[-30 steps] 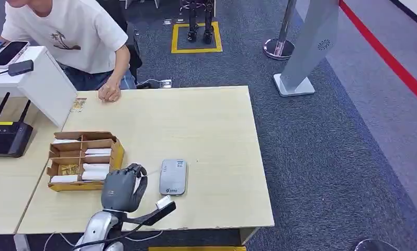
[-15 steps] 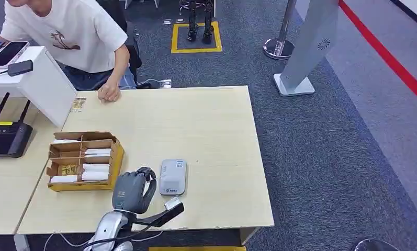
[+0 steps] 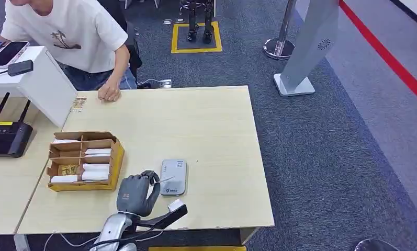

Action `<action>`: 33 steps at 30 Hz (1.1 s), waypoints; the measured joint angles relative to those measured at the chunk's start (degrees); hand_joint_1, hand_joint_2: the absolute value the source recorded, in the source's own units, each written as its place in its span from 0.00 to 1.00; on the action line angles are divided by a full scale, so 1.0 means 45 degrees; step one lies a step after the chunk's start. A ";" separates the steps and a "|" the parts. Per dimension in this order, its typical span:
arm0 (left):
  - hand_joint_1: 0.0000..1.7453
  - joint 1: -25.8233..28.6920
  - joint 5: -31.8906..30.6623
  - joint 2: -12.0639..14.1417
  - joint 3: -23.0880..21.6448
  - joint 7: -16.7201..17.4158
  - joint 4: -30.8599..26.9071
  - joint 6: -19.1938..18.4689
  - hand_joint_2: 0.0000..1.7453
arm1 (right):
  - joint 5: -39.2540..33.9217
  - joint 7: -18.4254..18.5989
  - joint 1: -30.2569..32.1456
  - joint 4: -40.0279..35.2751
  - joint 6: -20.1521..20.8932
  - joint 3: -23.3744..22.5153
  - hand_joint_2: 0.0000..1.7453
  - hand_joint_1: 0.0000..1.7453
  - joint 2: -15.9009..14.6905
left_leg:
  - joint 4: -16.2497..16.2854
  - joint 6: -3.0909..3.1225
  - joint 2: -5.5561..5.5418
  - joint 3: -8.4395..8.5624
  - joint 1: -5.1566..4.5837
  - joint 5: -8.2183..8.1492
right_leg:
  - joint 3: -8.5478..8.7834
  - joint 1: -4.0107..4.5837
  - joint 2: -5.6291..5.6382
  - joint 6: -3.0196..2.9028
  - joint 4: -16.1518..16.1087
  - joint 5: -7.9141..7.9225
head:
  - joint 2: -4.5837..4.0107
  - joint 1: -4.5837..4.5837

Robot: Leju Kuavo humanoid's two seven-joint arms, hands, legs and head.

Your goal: Pass the card to the sensor for recognition and then transmit it.

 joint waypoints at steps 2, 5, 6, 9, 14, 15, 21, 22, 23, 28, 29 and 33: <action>1.00 0.0045 0.0034 -0.0029 0.0000 0.0000 0.0068 0.0039 1.00 | 0.0000 0.0005 -0.0013 0.0000 0.0000 0.0000 0.00 0.00 0.0000 | 0.0000 0.0000 0.0000 0.0000 0.0001 0.0000 | 0.0000 0.0000 0.0000 0.0000 0.0000 0.0000 | -0.0005 0.0000; 1.00 0.0115 0.0136 -0.0034 0.0000 0.0000 0.0112 0.0136 1.00 | -0.0117 0.0019 -0.0025 0.0000 -0.0005 0.0000 0.00 0.00 0.0000 | 0.0000 0.0000 0.0000 0.0001 0.0001 0.0000 | 0.0000 0.0000 0.0000 0.0000 0.0000 0.0000 | -0.0005 0.0000; 1.00 0.0141 0.0165 -0.0029 0.0000 0.0000 0.0116 0.0155 1.00 | -0.0156 0.0019 -0.0026 0.0000 -0.0010 0.0000 0.00 0.00 0.0000 | 0.0000 0.0000 0.0000 0.0000 0.0001 0.0000 | 0.0000 0.0000 0.0000 0.0000 0.0001 0.0000 | 0.0000 0.0000; 1.00 0.0206 0.0277 -0.0029 0.0000 0.0005 0.0112 0.0160 1.00 | -0.0151 0.0019 -0.0032 0.0000 -0.0015 0.0024 0.00 0.00 0.0000 | 0.0000 0.0000 0.0000 0.0000 0.0002 0.0000 | 0.0001 0.0000 -0.0001 0.0000 0.0002 0.0000 | -0.0005 0.0000; 1.00 0.0382 0.0408 -0.0034 0.0000 0.0000 0.0116 0.0156 1.00 | -0.0155 0.0015 -0.0037 0.0000 -0.0019 0.0111 0.00 0.00 0.0005 | 0.0000 0.0000 0.0000 0.0001 0.0000 0.0000 | 0.0002 0.0000 -0.0001 0.0000 0.0001 0.0000 | -0.0005 0.0000; 1.00 0.0410 0.0413 -0.0034 0.0000 -0.0005 0.0116 0.0155 1.00 | -0.0150 0.0015 -0.0039 0.0000 -0.0019 0.0112 0.00 0.00 0.0010 | 0.0000 0.0000 -0.0001 0.0000 0.0000 0.0000 | 0.0002 0.0000 -0.0002 0.0000 0.0001 0.0000 | 0.0000 0.0000; 1.00 0.0498 0.0423 0.0010 0.0000 0.0057 0.0112 0.0368 1.00 | -0.0155 0.0039 -0.0042 0.0000 -0.0015 0.0160 0.00 0.00 0.0034 | 0.0000 0.0000 -0.0002 0.0000 0.0001 0.0000 | 0.0002 0.0000 -0.0002 0.0000 0.0001 0.0000 | -0.0005 0.0000; 1.00 0.0493 0.0379 0.0082 0.0005 0.0146 0.0093 0.0446 1.00 | -0.0155 0.0044 -0.0042 0.0000 -0.0015 0.0189 0.00 0.00 0.0034 | 0.0000 0.0000 -0.0001 0.0001 0.0002 0.0001 | 0.0001 0.0000 -0.0002 0.0000 0.0002 0.0000 | 0.0000 0.0000; 1.00 0.0485 0.0360 0.0210 0.0010 0.0252 0.0001 0.0471 1.00 | -0.0155 0.0053 -0.0041 0.0000 -0.0005 0.0213 0.00 0.00 0.0034 | 0.0000 -0.0001 0.0000 0.0001 0.0003 0.0001 | 0.0000 0.0001 -0.0001 -0.0001 0.0002 0.0000 | -0.0005 0.0000; 1.00 0.0061 0.0855 0.1259 0.0832 0.0466 -0.0997 0.0461 1.00 | -0.0151 0.0097 -0.0042 0.0000 0.0053 0.0335 0.00 0.00 0.0034 | -0.0001 -0.0004 -0.0001 0.0005 0.0012 0.0007 | -0.0001 0.0004 -0.0001 -0.0003 0.0017 0.0001 | -0.0005 -0.0005; 1.00 -0.0052 0.0981 0.1529 0.1133 0.0471 -0.1201 0.0456 1.00 | -0.0151 0.0097 -0.0042 0.0000 0.0058 0.0355 0.00 0.00 0.0034 | -0.0001 -0.0003 -0.0001 0.0006 0.0012 0.0009 | 0.0000 0.0004 0.0000 -0.0003 0.0022 0.0001 | -0.0005 -0.0005; 1.00 -0.0576 0.1258 0.2425 0.2308 0.0427 -0.1832 0.0320 1.00 | -0.0150 0.0121 -0.0076 0.0000 0.0146 0.0457 0.00 0.00 0.0044 | -0.0002 -0.0008 0.0000 0.0005 0.0014 0.0023 | 0.0000 0.0005 0.0001 -0.0005 0.0030 0.0001 | -0.0005 0.0000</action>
